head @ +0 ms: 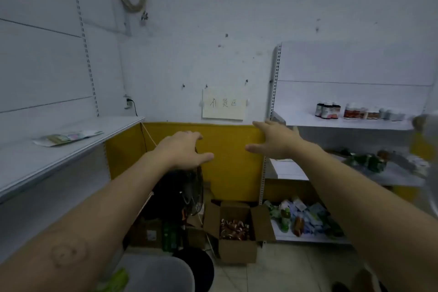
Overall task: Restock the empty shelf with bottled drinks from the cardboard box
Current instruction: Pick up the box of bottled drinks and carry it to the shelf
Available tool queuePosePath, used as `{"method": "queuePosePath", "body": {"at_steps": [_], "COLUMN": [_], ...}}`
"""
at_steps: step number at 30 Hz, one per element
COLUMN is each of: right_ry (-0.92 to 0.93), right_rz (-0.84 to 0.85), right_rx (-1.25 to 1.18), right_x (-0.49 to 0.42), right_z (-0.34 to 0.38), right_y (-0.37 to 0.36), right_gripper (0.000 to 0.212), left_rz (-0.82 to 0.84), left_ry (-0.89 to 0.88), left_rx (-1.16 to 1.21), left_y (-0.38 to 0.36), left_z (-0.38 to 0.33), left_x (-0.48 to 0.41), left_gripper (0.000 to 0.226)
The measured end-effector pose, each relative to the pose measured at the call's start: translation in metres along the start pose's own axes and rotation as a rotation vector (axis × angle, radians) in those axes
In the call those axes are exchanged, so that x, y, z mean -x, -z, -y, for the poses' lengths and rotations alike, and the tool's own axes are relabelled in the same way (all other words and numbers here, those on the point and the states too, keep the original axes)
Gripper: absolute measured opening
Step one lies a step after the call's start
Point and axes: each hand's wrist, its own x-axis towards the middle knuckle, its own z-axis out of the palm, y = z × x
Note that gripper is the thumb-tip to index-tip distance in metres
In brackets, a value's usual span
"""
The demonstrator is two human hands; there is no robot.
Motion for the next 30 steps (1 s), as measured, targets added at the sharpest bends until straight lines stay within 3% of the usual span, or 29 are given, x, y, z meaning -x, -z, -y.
{"method": "queuePosePath", "body": {"at_steps": [10, 30], "right_ry": [-0.029, -0.235], "right_rz": [0.104, 0.166], "right_rx": [0.026, 0.076], "right_x": [-0.080, -0.297], "right_z": [-0.049, -0.083], "right_y": [-0.064, -0.162], "right_gripper": [0.090, 0.086], "left_rz": [0.063, 0.156], "left_ry": [0.058, -0.118], "left_rx": [-0.045, 0.023], "left_y": [-0.052, -0.165], "left_z": [0.010, 0.102], "left_x": [-0.083, -0.325], "left_gripper": [0.082, 0.081]}}
